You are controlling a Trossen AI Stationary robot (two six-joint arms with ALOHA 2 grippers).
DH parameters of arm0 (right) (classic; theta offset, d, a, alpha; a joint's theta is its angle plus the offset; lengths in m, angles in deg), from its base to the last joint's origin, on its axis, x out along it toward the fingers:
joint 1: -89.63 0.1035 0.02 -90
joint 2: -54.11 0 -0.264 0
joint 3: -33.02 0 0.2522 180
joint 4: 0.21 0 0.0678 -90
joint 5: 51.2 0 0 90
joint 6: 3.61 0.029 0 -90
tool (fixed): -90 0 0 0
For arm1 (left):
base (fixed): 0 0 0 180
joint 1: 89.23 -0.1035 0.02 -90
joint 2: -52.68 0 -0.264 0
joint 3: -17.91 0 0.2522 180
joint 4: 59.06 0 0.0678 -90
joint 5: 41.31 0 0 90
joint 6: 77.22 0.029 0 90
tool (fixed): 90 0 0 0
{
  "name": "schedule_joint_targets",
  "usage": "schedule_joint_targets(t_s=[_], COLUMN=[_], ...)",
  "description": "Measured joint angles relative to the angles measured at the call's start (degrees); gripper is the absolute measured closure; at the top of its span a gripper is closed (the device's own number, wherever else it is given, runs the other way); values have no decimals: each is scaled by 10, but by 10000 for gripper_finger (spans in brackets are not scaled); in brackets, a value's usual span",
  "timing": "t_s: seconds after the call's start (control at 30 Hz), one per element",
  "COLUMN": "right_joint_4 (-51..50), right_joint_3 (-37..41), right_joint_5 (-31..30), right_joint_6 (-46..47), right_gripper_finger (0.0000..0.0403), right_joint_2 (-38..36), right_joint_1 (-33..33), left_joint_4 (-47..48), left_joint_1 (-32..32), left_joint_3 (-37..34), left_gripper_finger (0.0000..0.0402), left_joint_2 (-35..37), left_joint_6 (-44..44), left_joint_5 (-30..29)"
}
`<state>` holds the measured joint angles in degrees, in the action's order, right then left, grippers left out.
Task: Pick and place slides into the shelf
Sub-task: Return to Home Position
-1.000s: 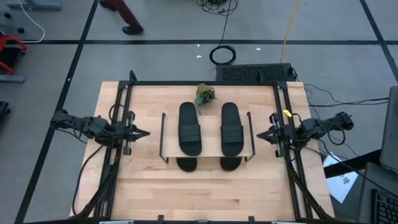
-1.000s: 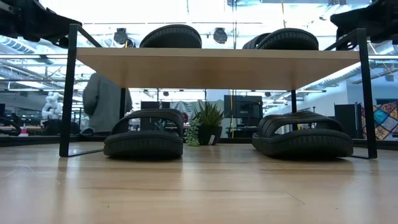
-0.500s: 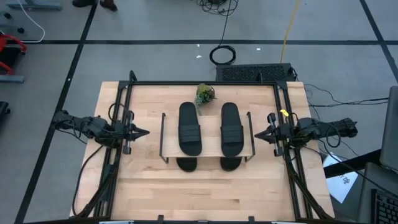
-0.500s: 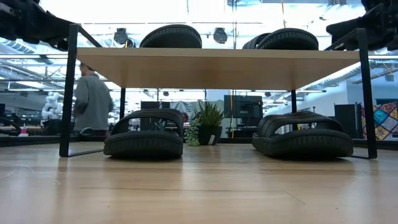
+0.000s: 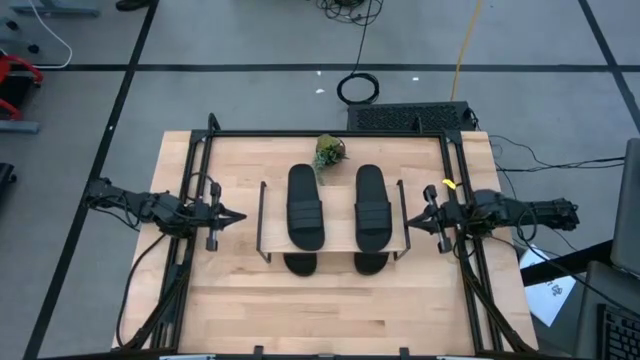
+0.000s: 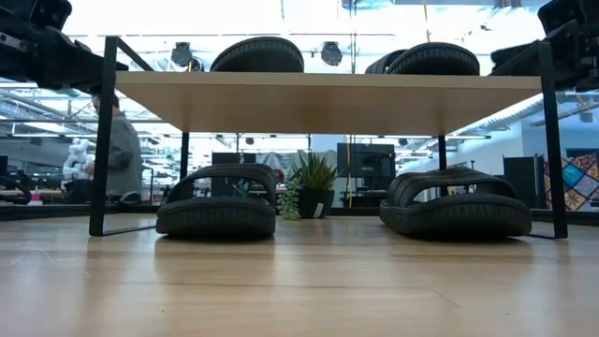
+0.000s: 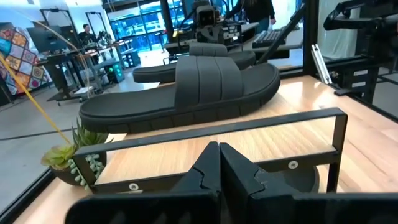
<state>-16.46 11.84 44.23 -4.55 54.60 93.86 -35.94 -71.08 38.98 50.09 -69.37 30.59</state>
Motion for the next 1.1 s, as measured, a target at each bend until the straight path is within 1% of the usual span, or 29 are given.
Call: schedule_joint_targets(t_s=[0.13,0.23,0.37,0.57,0.73,1.1], right_joint_4=[28,43,55,59,87,91], right_joint_3=[0,0,0,0,0,0], right_joint_5=[26,53,54,53,53,53], right_joint_6=[-15,-17,-16,-15,1,0], right_gripper_finger=[403,403,403,403,403,403], right_joint_2=[0,0,0,0,0,0], right_joint_1=[-1,-1,-1,0,0,0], left_joint_4=[3,4,-11,-21,-22,-19], left_joint_1=[0,0,0,0,0,0], left_joint_3=[0,0,0,0,0,0], left_gripper_finger=[402,402,401,401,400,399], left_joint_2=[0,0,0,0,0,0], left_joint_6=[0,6,18,25,-11,-7], left_joint_5=[4,31,63,75,68,61])
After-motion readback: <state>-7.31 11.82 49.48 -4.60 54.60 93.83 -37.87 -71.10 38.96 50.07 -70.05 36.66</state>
